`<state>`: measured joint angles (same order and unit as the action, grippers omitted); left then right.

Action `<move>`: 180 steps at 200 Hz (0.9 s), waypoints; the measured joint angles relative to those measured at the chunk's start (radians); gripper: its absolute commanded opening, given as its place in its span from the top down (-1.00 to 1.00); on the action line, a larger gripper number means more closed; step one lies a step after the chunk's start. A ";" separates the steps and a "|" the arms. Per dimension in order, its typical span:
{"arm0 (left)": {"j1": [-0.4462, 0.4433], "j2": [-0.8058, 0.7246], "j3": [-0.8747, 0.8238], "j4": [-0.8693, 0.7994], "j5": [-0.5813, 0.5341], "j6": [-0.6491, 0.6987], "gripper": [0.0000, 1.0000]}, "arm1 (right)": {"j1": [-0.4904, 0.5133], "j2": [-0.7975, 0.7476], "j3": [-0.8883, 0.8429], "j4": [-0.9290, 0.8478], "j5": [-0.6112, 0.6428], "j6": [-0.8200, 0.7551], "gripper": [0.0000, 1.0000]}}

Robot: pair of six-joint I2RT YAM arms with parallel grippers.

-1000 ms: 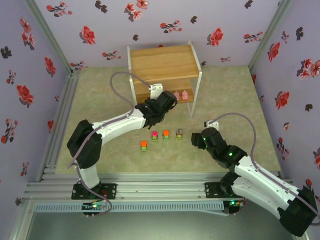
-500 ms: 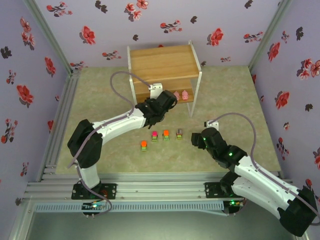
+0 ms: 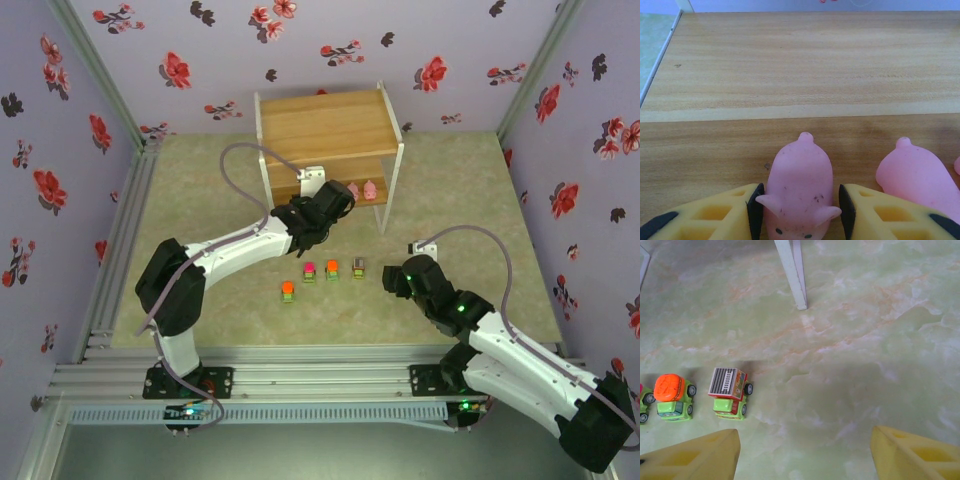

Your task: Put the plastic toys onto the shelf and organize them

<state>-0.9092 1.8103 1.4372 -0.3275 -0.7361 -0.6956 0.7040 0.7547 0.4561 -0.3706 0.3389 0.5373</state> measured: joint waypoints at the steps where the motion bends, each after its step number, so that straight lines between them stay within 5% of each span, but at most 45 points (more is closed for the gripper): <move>1: 0.000 0.000 0.000 0.000 0.000 0.000 0.05 | 0.000 0.000 0.000 0.000 0.000 0.000 -0.40; 180: -0.062 -0.180 -0.106 0.023 -0.019 0.009 0.04 | 0.000 0.029 0.000 0.002 -0.012 -0.008 -0.40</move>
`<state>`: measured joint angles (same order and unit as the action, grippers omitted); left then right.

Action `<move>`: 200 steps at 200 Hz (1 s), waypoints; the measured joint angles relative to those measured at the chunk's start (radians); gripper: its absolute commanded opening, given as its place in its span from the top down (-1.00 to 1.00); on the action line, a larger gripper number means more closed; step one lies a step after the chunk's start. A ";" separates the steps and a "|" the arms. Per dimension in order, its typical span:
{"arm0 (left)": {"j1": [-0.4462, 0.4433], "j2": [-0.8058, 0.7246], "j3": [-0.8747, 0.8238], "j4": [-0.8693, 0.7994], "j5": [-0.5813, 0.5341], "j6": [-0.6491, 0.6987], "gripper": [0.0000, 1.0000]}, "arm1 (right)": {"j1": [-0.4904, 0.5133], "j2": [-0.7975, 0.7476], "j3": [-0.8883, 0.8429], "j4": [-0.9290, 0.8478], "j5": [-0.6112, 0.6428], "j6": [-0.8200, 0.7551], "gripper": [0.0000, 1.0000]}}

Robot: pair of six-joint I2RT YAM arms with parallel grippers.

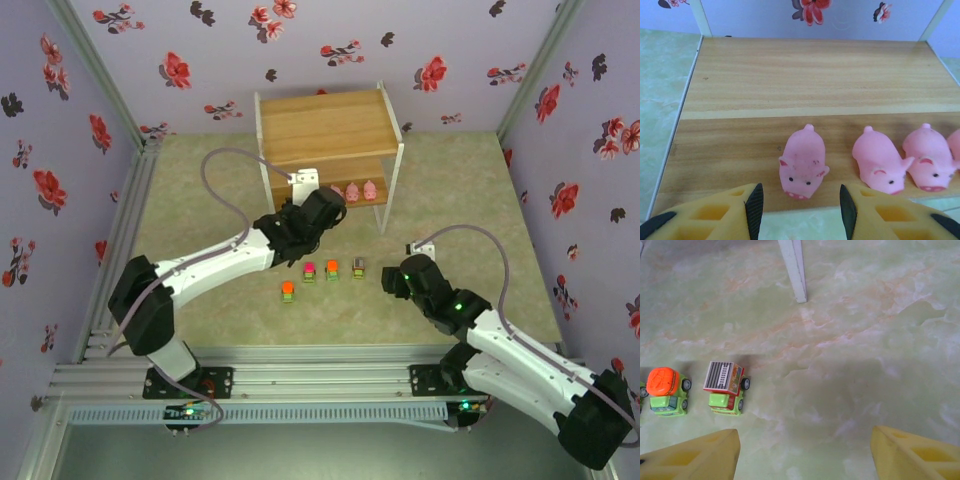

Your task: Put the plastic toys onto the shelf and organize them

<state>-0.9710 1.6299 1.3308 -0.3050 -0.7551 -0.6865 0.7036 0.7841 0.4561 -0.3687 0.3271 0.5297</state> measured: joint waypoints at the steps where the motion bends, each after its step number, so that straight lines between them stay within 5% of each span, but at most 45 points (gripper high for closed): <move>1: -0.001 -0.002 -0.002 0.000 -0.001 0.000 0.04 | 0.000 0.000 0.000 0.000 0.000 0.000 -0.40; 117: -0.097 -0.109 -0.150 -0.021 -0.049 0.004 -0.08 | 0.014 0.079 0.019 0.005 0.003 0.005 -0.40; 200: -0.129 -0.217 -0.288 -0.034 -0.073 -0.011 -0.12 | 0.136 0.218 0.087 0.022 0.074 0.034 -0.40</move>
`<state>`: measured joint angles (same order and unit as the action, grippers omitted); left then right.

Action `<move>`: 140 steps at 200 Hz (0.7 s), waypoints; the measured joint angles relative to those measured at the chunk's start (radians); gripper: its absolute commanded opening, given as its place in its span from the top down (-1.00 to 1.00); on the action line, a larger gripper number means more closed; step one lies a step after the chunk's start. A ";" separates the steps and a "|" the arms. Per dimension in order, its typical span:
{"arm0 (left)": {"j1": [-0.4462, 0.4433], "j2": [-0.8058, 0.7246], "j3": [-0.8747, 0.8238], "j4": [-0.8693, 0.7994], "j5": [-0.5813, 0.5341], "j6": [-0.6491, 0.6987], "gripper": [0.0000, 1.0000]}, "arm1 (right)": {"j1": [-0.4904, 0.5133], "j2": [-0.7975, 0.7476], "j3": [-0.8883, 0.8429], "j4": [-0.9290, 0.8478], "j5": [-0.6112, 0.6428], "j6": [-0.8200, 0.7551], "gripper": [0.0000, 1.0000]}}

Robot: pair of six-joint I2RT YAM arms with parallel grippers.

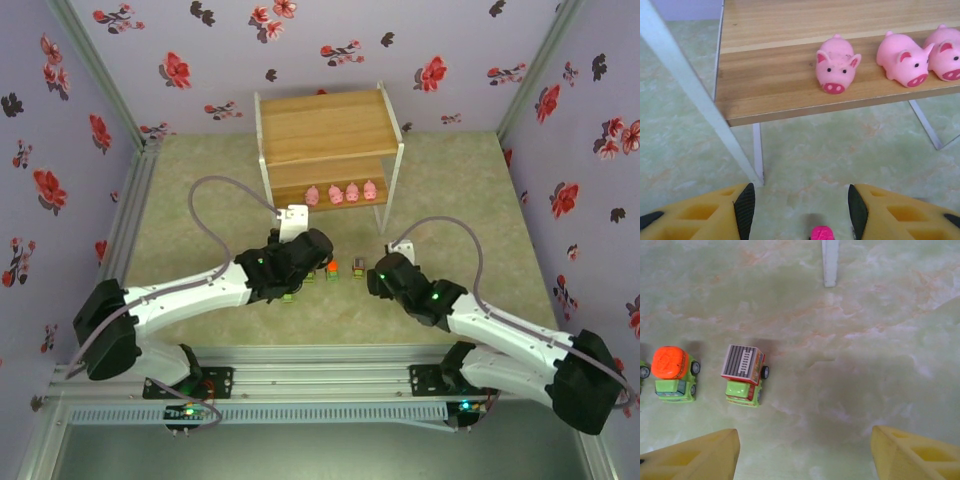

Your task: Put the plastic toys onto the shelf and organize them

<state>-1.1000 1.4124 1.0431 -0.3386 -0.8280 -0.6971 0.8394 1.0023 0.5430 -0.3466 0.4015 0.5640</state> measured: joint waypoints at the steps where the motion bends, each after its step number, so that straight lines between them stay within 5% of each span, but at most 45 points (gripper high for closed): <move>1: 0.000 -0.002 -0.002 -0.001 0.000 0.000 -0.12 | 0.001 0.003 0.002 0.000 0.002 0.001 -0.40; 140: -0.061 -0.150 -0.234 -0.041 0.001 -0.081 -0.13 | 0.054 0.246 0.113 0.037 0.047 0.067 -0.27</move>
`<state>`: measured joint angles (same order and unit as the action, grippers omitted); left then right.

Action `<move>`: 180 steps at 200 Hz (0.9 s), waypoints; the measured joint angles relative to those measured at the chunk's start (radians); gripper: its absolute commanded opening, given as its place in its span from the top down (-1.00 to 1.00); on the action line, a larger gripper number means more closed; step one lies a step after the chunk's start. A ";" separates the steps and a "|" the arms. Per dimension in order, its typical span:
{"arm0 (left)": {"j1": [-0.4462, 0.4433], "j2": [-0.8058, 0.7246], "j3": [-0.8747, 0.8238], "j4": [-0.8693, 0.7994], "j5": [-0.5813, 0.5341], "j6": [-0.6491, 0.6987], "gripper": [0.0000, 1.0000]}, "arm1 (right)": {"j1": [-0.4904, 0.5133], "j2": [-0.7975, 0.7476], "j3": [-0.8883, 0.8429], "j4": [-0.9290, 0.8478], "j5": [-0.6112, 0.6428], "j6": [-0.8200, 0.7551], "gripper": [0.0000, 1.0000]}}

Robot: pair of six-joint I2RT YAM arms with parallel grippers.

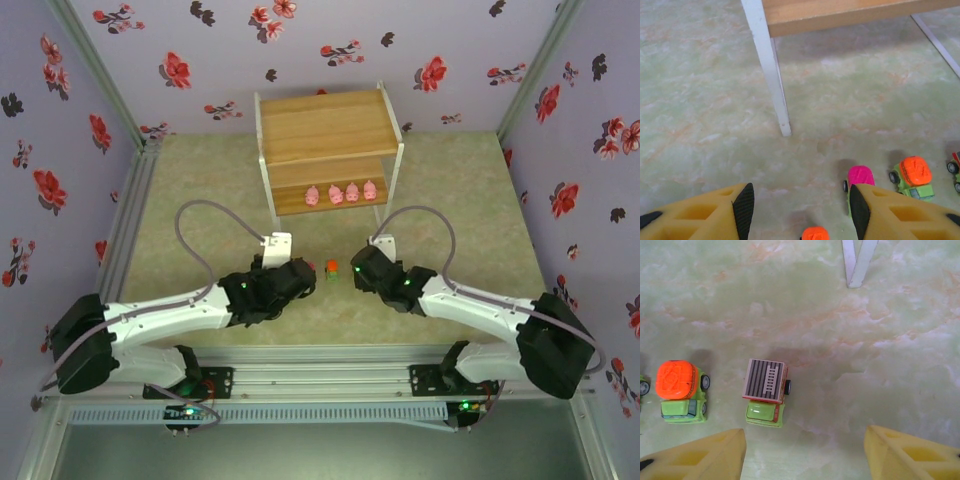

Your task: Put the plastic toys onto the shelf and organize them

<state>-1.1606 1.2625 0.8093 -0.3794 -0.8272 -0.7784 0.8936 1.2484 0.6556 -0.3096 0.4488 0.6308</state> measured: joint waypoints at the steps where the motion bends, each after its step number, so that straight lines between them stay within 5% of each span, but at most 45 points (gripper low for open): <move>1: 0.000 0.000 -0.001 0.000 0.000 -0.001 -0.13 | 0.000 0.000 0.000 0.000 0.001 0.001 -0.27; 180: -0.097 -0.029 -0.127 0.002 0.039 -0.140 -0.14 | 0.006 0.274 0.168 0.007 0.016 0.020 -0.15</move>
<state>-1.2572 1.2331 0.6823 -0.3779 -0.7887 -0.9188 0.8997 1.5219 0.8234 -0.3023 0.4648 0.6506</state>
